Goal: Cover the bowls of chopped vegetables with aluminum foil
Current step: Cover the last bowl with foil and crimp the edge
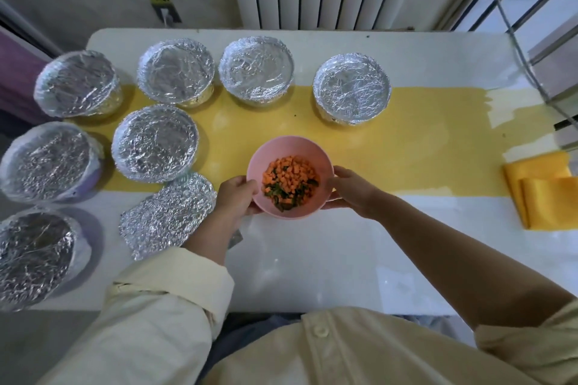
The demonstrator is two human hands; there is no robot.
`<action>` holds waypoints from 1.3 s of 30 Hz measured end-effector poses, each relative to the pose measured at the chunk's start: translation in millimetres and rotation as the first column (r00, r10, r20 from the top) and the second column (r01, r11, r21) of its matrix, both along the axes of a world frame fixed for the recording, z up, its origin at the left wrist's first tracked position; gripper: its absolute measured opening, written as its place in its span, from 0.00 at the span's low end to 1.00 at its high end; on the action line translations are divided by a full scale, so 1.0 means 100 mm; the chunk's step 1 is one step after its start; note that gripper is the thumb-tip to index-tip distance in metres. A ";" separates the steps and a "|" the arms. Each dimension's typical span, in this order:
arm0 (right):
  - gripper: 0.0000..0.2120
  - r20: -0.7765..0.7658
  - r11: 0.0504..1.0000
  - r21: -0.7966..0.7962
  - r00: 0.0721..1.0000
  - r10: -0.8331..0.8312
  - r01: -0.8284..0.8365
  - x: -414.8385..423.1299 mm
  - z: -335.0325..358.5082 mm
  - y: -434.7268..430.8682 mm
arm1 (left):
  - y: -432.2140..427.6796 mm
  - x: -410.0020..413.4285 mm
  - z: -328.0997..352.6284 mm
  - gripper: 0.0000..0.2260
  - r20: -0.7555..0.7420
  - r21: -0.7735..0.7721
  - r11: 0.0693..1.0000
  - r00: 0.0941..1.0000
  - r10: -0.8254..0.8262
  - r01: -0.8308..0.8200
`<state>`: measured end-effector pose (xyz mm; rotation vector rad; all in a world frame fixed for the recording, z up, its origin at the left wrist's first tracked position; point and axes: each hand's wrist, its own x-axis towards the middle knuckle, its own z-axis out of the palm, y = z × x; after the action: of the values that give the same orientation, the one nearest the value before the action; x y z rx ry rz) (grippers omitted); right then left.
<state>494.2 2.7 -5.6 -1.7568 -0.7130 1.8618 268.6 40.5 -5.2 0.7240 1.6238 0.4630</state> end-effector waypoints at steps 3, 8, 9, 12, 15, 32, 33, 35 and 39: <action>0.16 0.052 0.999 0.020 0.998 -0.040 0.039 -0.06 0.00 -0.24 | -0.25 -0.03 -0.03 0.08 0.015 0.001 1.000 1.000 -0.011 0.011; 0.16 0.113 0.998 0.039 0.992 -0.053 0.049 -0.15 -0.04 -0.67 | -0.72 -0.10 -0.04 0.08 0.021 0.002 1.000 1.000 -0.019 0.019; 0.17 0.119 0.998 0.043 0.991 -0.060 0.055 -0.16 -0.06 -0.73 | -0.80 -0.11 -0.04 0.08 0.028 -0.002 1.000 0.999 -0.022 0.022; 0.22 0.199 0.992 0.074 0.973 -0.115 0.102 -0.18 -0.10 -0.87 | -0.99 -0.14 -0.03 0.06 0.052 0.011 0.999 0.997 -0.049 0.048; 0.31 0.423 0.940 0.294 0.858 -0.290 0.172 -0.29 -0.03 -0.91 | -1.06 -0.26 -0.05 0.10 -0.041 0.102 0.994 0.998 -0.040 0.044; 0.28 0.606 0.757 0.082 0.636 0.479 -0.648 -2.05 -0.10 -0.75 | -1.17 -1.93 -0.33 0.21 -0.407 -0.036 0.978 0.897 0.173 -0.205; 0.28 0.602 0.783 0.064 0.650 0.464 -0.619 -2.09 -0.15 -0.75 | -1.14 -1.99 -0.40 0.23 -0.368 -0.046 0.974 0.910 0.189 -0.220; 0.29 0.614 0.832 0.083 0.685 0.391 -0.549 -2.16 -0.23 -0.75 | -1.09 -2.16 -0.64 0.31 -0.300 -0.050 0.955 0.917 0.264 -0.291; 0.32 0.614 0.930 0.126 0.763 0.199 -0.344 -2.26 -0.30 -0.76 | -1.09 -2.24 -0.38 0.09 -0.289 -0.073 0.957 0.924 0.249 -0.280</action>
<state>268.3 -72.9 -35.7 -2.1766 -1.4342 1.2828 44.2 -68.2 -43.0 0.4997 2.0103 0.4727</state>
